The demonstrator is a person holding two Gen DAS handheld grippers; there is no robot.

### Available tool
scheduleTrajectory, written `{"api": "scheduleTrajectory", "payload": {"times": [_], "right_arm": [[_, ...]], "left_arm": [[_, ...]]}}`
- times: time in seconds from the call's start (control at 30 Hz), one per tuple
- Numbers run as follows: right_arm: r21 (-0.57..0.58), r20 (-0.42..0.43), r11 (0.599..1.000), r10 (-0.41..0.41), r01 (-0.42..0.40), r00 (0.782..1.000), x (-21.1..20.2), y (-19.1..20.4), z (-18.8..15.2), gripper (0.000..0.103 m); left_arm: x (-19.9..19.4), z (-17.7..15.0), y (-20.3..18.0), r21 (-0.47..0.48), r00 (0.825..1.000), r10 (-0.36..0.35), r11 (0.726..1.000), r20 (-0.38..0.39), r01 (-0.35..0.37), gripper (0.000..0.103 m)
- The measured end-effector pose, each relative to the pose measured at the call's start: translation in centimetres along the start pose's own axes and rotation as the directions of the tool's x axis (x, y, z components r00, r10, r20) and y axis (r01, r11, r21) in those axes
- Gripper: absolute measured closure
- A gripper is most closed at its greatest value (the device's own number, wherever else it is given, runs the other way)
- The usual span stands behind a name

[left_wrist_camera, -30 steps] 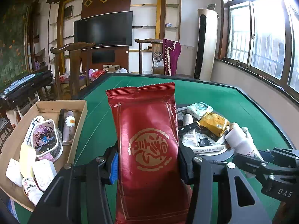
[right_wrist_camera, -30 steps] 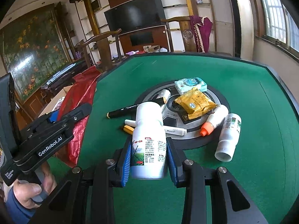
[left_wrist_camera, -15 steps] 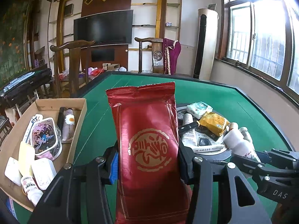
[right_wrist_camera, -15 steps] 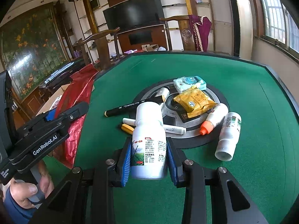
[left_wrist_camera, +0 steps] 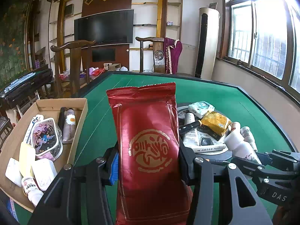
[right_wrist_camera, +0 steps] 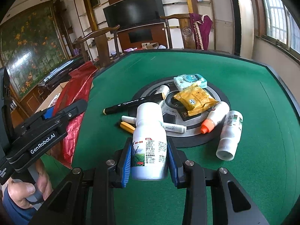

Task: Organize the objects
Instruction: 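Lift and hold the red pouch and white bottle above the pile with both grippers, then carry the red pouch and white bottle over the cardboard tray with both grippers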

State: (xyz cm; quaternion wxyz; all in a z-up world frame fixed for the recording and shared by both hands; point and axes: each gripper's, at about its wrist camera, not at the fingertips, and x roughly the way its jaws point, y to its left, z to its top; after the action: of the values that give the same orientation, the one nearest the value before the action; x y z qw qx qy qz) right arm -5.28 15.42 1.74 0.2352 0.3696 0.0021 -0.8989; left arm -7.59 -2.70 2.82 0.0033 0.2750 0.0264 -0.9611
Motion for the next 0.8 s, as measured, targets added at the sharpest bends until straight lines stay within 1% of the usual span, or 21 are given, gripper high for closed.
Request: {"api": "scheduleTrajectory", "payload": {"times": [0.27, 0.43, 0.63, 0.8], "right_arm": [[0.002, 0.0, 1.0, -0.001, 0.001, 1.0, 0.0, 0.0, 0.1, 0.066], [0.001, 0.001, 1.0, -0.002, 0.002, 1.0, 0.1, 0.0, 0.1, 0.066], [0.007, 0.016, 1.0, -0.012, 0.012, 1.0, -0.1, 0.4, 0.2, 0.066], [0.01, 0.04, 1.0, -0.021, 0.02, 0.999, -0.5, 1.7, 0.6, 0.066]], "left_arm": [[-0.2, 0.0, 0.2, 0.004, 1.0, -0.005, 1.0, 0.006, 0.005, 0.054], [-0.5, 0.2, 0.5, -0.012, 1.0, -0.004, 1.0, 0.015, 0.005, 0.054], [-1.4, 0.4, 0.5, -0.02, 0.999, -0.012, 1.0, 0.048, 0.013, 0.054], [-2.1, 0.7, 0.7, -0.031, 0.997, -0.014, 0.999, 0.075, 0.016, 0.054]]}}
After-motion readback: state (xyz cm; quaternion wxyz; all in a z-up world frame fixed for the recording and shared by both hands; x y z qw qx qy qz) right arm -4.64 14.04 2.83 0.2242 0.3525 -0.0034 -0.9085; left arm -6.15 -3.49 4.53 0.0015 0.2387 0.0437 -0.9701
